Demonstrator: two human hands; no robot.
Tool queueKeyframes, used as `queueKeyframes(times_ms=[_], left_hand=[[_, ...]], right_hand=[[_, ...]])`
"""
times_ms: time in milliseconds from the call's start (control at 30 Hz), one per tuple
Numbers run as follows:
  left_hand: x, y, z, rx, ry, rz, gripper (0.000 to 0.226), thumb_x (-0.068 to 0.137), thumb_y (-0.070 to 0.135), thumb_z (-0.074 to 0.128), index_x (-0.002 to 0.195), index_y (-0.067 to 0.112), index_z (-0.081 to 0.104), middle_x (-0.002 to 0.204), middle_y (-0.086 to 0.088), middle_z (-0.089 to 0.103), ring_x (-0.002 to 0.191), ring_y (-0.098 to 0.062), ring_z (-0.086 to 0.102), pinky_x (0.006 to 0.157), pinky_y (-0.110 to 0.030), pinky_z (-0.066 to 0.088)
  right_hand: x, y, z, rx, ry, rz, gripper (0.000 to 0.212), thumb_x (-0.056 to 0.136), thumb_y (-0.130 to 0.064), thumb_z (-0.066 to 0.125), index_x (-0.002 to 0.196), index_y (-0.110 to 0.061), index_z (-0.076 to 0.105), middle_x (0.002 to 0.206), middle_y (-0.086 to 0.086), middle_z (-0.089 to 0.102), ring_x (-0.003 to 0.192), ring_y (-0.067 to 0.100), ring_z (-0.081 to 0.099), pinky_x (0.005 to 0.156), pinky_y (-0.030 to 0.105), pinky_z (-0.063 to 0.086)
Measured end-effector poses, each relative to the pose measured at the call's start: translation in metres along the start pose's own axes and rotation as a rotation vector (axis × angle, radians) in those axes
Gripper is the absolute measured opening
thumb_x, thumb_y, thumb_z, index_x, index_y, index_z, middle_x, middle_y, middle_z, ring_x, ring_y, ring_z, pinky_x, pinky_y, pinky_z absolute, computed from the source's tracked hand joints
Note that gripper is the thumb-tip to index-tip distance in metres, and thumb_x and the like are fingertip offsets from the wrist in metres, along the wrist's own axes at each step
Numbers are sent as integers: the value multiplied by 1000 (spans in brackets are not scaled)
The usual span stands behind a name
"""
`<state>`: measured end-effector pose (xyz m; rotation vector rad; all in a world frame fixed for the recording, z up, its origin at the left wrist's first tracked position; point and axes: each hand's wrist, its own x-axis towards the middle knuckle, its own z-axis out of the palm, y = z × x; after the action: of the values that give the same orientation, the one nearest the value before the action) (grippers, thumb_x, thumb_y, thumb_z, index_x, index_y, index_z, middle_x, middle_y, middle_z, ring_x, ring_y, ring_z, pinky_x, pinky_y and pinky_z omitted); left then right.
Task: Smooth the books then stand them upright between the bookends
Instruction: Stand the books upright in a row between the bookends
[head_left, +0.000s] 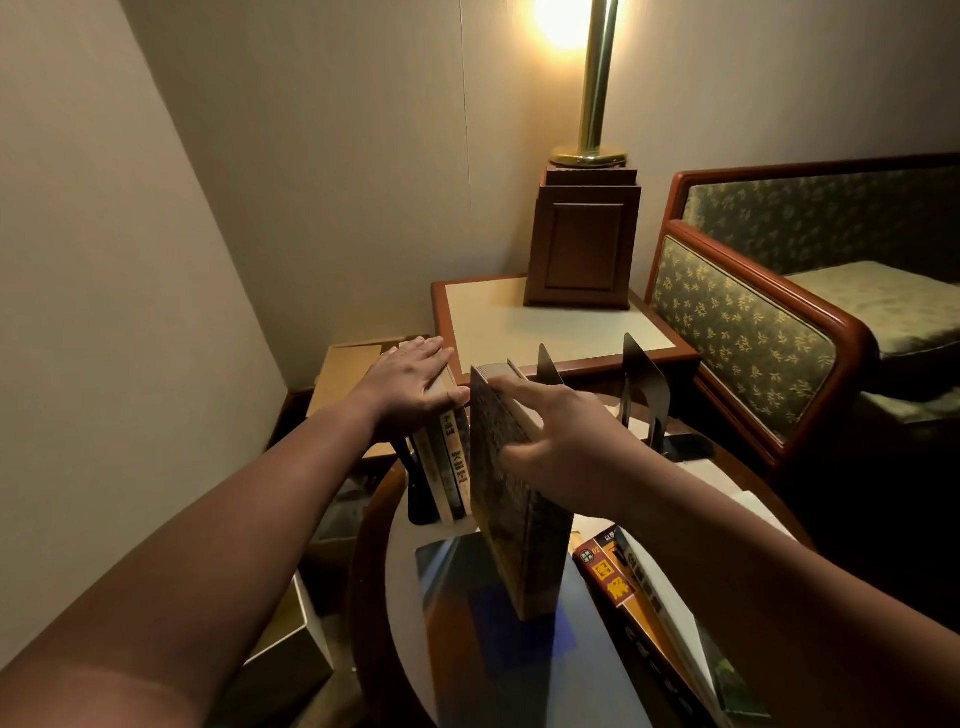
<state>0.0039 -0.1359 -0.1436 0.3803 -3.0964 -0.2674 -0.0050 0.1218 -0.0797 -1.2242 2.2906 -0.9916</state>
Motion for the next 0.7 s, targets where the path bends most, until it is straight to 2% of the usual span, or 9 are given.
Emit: queueKeyframes(times_ms=[67,133,233,367,433,533,700], left_hand=[[0,1,-1,8,-4,0,94,78,76,19,158,26,16,166,3,7,153,-18,1,121,-40,4],[0,1,-1,9,-12,-1,95,78,76,20,158,26,16,166,4,7,153,-18,2,122,-40,4],[0,-2,-1,-2,-10,1,102,73,84,18,158,27,16,166,4,7,153,-17,2,121,-41,3],[0,-5,1,-11,21,-1,102,73,84,16,158,28,17,166,4,7,153,-16,3,121,-39,4],[0,-5,1,-20,20,-6,99,75,81,19,158,27,19,166,4,9,152,-16,4,121,-38,4],[0,-5,-2,-57,3,-8,105,69,83,18,157,26,21,166,4,11,152,-16,5,121,-38,5],[-2,-4,-3,-102,26,9,88,79,69,33,155,24,28,164,4,17,152,-16,9,121,-37,6]], right_hand=[[3,3,-2,24,29,6,60,92,-11,64,144,-31,45,139,2,54,106,11,47,49,9,43],[8,7,-6,10,82,10,58,91,-11,65,145,-24,47,141,2,53,119,18,52,52,6,42],[16,14,-9,-28,172,-3,56,91,-10,66,144,-18,48,145,3,52,133,28,48,63,6,42],[32,19,-6,-57,281,-30,52,91,-11,67,140,-16,53,140,5,56,126,30,55,55,5,43],[40,21,-5,-59,307,-39,49,91,-11,67,138,-15,55,137,6,58,123,30,57,59,7,45],[50,22,-6,-65,322,-42,48,91,-10,67,138,-13,55,137,7,58,123,29,57,65,8,45],[60,22,-15,-79,370,-46,43,91,-9,66,134,-11,58,133,9,60,120,27,59,56,4,40]])
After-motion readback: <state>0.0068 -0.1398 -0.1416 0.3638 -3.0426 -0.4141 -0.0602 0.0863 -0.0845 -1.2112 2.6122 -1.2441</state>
